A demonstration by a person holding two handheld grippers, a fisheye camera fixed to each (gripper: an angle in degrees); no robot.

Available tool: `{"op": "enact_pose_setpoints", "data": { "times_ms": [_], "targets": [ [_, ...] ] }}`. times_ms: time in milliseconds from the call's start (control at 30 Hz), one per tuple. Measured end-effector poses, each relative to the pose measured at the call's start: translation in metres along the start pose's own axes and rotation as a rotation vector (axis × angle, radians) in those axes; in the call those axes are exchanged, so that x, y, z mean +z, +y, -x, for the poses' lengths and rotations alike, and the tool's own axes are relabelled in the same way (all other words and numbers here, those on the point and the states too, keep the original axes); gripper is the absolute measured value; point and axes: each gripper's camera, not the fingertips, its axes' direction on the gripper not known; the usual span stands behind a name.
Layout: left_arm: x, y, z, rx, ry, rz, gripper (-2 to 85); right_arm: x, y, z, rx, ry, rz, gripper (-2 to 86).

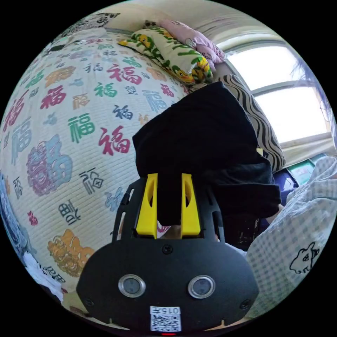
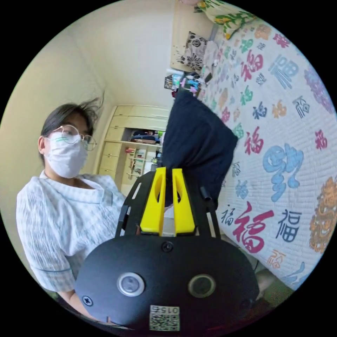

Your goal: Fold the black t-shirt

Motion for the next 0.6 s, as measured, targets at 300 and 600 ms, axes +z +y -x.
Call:
{"op": "enact_pose_setpoints", "data": {
  "times_ms": [300,600],
  "targets": [
    [-0.058,0.060,0.210,-0.228,0.033,0.183,10.2,0.065,0.055,-0.005,0.323,0.558,-0.046,7.7],
    [-0.036,0.074,0.330,-0.422,0.202,0.231,10.9,0.198,0.066,0.018,0.154,0.889,0.512,12.6]
  ]
}}
